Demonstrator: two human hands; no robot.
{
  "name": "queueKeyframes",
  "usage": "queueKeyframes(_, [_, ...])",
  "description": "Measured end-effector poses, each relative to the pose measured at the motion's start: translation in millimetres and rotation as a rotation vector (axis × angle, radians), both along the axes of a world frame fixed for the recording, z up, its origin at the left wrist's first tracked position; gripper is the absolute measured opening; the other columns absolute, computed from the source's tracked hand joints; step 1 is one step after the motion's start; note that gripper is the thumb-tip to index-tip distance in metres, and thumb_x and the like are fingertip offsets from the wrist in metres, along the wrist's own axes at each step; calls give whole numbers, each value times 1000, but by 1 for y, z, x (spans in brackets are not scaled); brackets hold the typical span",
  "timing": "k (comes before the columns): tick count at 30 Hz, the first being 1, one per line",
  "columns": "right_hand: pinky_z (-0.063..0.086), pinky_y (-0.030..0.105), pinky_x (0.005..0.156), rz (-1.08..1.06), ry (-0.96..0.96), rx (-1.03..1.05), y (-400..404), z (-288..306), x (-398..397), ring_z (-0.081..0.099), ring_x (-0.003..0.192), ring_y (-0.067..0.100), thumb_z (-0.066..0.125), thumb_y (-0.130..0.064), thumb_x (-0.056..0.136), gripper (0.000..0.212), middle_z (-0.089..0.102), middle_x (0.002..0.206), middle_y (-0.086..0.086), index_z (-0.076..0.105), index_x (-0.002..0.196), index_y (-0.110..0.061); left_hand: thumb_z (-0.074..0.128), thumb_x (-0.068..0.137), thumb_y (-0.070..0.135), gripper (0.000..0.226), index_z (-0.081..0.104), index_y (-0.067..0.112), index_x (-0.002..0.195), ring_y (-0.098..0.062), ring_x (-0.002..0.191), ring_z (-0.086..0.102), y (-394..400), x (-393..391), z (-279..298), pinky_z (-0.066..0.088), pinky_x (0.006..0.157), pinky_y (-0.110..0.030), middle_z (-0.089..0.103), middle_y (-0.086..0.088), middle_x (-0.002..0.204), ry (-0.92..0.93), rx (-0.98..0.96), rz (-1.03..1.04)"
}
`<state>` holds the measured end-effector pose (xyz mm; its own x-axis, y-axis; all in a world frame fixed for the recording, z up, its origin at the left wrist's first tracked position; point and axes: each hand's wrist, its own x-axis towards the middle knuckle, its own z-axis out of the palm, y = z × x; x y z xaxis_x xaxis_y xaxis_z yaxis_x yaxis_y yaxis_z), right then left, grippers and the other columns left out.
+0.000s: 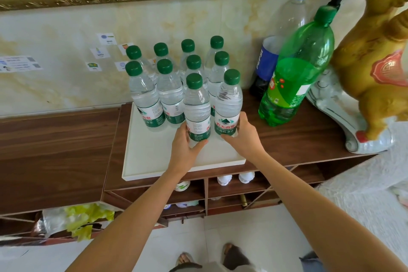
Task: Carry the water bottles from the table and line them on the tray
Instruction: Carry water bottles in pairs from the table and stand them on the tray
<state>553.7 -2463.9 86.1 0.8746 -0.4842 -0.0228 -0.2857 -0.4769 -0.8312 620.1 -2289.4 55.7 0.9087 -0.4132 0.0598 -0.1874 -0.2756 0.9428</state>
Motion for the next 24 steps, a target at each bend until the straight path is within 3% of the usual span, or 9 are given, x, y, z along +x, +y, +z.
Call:
queueKeyframes(5, [43,17,58,5,14,-3,-1,1,1,58,82,9,77,-34,74,51,57,94,-11,36,105,-31,76,81,18,70,38,16,139,-9,128,51,3,-5,-1,42,109,-35,50,5,142,22,-45,12])
queueKeyframes(16, [48,28,70,18,3,-13,0,1,-1,59,90,13,76,-33,74,52,61,104,-6,42,112,-23,69,86,17,67,31,26,140,-7,133,44,-7,-10,2,38,111,-32,43,13,141,-16,-36,-40])
queueKeyframes(24, [46,24,69,15,-4,27,2,2,-3,60,93,14,74,-32,78,53,62,108,-5,42,119,-21,66,89,17,72,25,26,147,-9,137,40,-7,-11,3,35,115,-38,40,8,149,3,-8,-49])
